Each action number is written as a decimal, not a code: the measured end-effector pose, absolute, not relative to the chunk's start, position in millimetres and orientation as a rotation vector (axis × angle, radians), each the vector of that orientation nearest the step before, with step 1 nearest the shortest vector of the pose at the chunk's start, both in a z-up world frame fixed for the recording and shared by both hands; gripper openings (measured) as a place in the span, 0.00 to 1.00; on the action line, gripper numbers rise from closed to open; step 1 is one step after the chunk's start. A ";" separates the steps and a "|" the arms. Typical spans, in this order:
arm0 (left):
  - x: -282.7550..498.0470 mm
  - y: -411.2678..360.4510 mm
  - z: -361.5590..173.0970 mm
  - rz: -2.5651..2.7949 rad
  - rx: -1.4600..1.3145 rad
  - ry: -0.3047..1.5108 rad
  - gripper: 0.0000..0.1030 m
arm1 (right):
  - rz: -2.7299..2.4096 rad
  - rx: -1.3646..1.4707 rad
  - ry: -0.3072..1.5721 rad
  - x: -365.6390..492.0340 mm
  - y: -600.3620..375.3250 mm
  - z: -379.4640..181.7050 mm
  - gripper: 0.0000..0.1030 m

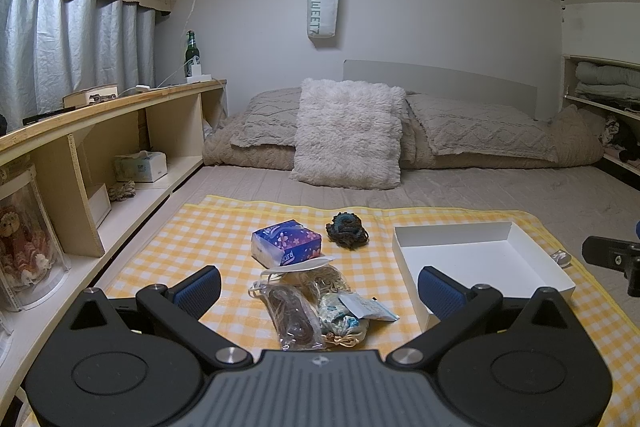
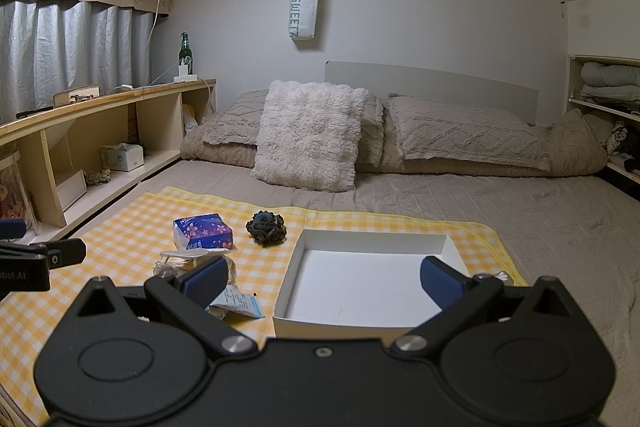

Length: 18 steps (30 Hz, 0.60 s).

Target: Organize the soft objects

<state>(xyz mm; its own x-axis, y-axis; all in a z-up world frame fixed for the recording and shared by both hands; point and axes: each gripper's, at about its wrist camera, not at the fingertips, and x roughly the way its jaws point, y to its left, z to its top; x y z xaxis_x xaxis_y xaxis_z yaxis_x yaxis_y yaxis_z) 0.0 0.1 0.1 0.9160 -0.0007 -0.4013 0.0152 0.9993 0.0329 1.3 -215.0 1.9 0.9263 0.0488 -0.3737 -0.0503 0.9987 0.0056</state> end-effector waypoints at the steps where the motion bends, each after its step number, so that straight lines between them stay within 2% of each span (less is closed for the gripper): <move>1: 0.2 0.1 0.1 -0.008 0.036 0.413 1.00 | 0.052 -0.002 0.381 1.5 -215.8 1.6 1.00; 18: 20.1 14.2 28.8 0.064 0.013 0.377 1.00 | 0.079 0.012 0.246 23.1 -227.4 43.0 1.00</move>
<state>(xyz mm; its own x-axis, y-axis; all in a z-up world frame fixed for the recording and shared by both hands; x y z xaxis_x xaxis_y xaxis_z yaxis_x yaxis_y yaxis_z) 20.1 14.2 28.8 0.9277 0.0648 -0.3677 -0.0598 0.9979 0.0248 23.1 -227.4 43.0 0.9668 0.0798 -0.2428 -0.0768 0.9968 0.0220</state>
